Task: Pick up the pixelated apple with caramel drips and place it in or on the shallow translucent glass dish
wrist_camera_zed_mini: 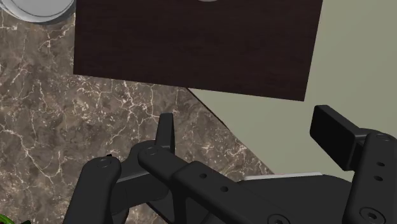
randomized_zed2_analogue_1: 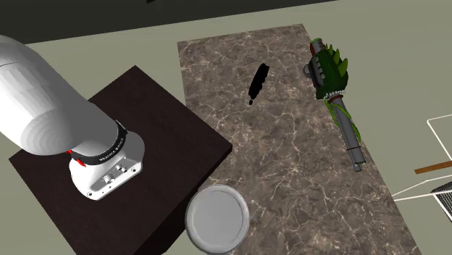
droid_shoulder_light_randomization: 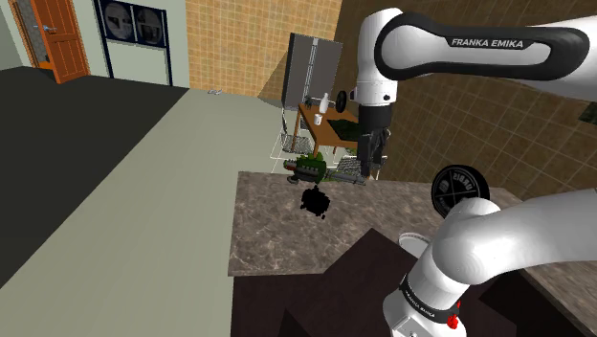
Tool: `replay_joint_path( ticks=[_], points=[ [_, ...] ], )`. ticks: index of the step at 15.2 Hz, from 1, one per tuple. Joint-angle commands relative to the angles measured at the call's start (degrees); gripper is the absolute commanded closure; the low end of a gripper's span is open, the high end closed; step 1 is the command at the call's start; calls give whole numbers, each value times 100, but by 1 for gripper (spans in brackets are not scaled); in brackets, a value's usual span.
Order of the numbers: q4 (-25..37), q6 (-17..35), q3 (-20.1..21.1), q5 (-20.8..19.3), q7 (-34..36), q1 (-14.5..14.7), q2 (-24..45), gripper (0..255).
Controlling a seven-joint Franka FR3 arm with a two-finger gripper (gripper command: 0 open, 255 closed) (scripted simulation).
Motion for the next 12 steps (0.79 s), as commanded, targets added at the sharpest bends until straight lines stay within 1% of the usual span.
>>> replay_joint_path(
  ticks=[1, 7, 12],
  points=[
    [0, 0, 0, 0, 0, 0, 0, 0],
    [-368, 1204, -323, -324, -394, -182, 728, 0],
    [-441, 2206, -576, -539, -688, -338, 1560, 0]
  ],
)
